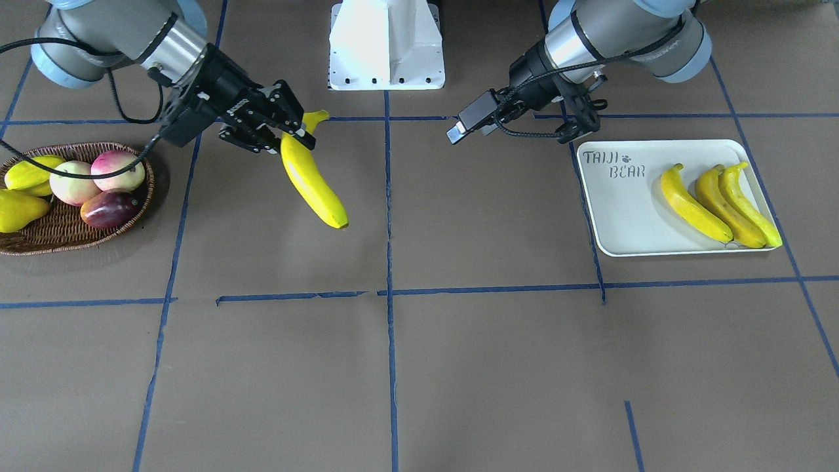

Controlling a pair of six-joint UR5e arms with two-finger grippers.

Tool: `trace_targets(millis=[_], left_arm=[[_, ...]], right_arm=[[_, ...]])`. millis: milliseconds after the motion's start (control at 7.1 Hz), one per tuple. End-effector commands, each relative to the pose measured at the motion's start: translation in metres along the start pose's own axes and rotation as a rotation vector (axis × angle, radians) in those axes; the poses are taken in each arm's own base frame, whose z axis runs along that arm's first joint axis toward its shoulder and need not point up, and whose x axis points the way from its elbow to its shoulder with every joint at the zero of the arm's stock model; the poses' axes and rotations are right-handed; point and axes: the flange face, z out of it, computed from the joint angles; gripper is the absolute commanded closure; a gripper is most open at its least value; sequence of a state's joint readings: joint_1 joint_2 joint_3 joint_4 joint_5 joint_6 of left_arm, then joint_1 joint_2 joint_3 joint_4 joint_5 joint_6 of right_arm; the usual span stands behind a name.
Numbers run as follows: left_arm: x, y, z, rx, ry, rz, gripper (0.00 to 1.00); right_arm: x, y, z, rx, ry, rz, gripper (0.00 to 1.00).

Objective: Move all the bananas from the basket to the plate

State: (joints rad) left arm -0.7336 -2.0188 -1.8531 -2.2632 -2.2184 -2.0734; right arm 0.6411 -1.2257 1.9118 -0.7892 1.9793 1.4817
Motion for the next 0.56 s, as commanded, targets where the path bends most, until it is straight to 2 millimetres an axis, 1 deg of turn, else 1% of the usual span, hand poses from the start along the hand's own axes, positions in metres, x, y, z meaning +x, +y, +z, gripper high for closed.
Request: trace_targets(millis=[0, 141, 282, 423], left_arm=[[0.025, 0.008, 0.028, 0.031, 0.031, -0.050, 0.01], [0.024, 0.005, 0.042, 0.050, 0.027, -0.059, 0.01], [0.023, 0.002, 0.045, 0.055, 0.020, -0.062, 0.01], [0.020, -0.003, 0.049, 0.060, 0.011, -0.063, 0.01]], right_arm=[[-0.060, 0.038, 0.045, 0.038, -0.003, 0.040, 1.00], [-0.082, 0.059, 0.061, 0.044, 0.005, 0.035, 1.00], [-0.085, 0.075, 0.069, 0.052, 0.006, 0.015, 1.00], [-0.090, 0.084, 0.073, 0.065, 0.002, 0.005, 1.00]])
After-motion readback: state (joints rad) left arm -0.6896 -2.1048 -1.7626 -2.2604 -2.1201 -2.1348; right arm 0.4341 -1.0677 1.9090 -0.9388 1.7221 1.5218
